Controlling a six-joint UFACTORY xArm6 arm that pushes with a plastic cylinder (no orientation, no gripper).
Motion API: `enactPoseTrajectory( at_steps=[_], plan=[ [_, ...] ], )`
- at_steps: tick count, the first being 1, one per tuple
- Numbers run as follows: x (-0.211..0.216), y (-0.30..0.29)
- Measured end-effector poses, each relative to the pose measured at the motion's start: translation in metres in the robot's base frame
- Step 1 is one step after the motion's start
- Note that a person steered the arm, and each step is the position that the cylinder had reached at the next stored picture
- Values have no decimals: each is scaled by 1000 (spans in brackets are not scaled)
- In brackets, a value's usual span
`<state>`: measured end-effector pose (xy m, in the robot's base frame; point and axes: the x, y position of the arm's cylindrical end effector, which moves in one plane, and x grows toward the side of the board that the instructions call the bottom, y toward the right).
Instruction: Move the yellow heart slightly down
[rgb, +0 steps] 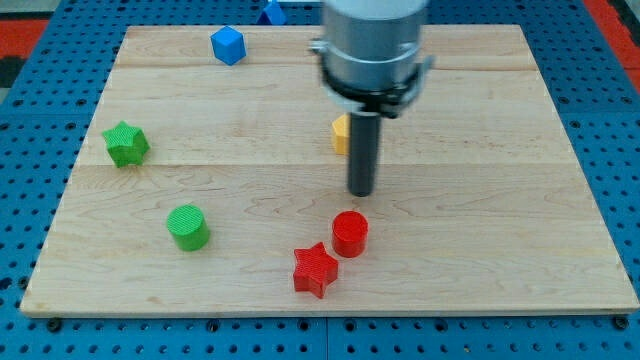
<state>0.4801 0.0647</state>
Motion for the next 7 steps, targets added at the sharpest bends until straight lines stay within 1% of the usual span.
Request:
enactPoseTrajectory(
  at_steps=[1,2,3,4,5,6,7],
  plan=[
    [-45,65],
    [-141,126],
    [-237,120],
    [-288,84],
    [-288,44],
    [-274,13],
    [-246,-20]
  ],
)
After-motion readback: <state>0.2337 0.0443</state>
